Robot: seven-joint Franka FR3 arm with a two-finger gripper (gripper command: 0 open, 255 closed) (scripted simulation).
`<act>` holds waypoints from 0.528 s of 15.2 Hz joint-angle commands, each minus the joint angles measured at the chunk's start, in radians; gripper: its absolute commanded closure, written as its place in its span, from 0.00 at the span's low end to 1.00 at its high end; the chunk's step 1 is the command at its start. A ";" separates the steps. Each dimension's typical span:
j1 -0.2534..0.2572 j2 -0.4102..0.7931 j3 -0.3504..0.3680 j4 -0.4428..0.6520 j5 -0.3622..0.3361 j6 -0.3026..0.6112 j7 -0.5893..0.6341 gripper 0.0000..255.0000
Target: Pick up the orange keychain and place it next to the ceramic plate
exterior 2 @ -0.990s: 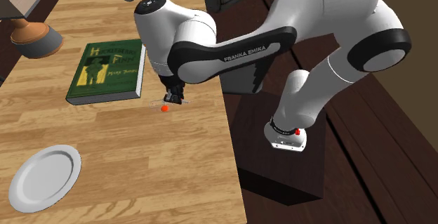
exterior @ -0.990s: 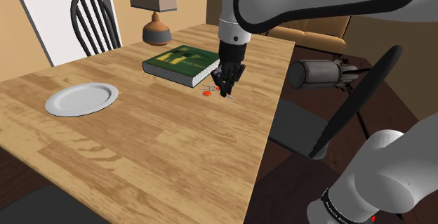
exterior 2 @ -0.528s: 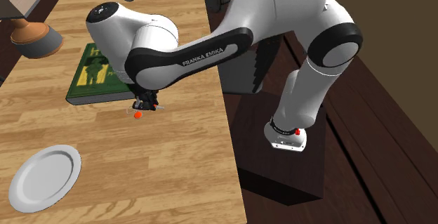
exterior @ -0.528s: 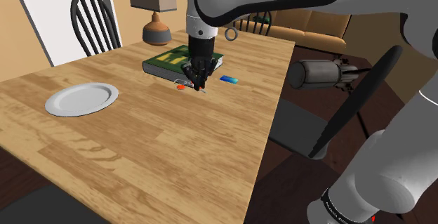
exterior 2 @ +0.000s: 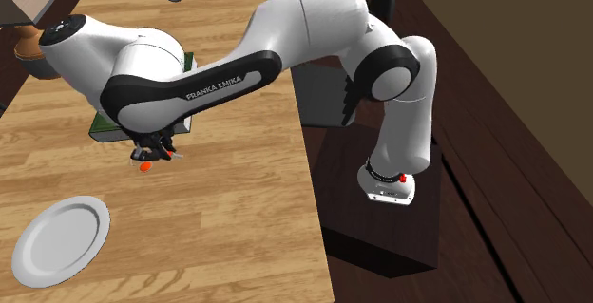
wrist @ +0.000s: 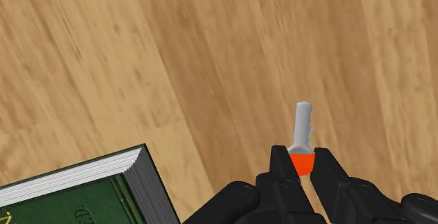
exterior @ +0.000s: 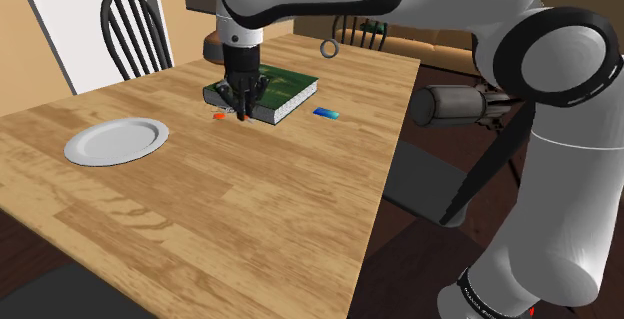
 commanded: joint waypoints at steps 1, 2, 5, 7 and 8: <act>0.035 0.110 -0.001 0.160 -0.035 -0.055 0.020 1.00; 0.034 0.107 -0.003 0.142 -0.034 -0.040 0.020 1.00; 0.029 0.100 -0.004 0.092 -0.032 0.004 0.021 1.00; 0.026 0.098 -0.004 0.061 -0.032 0.032 0.021 1.00; 0.024 0.097 -0.005 0.046 -0.032 0.046 0.022 1.00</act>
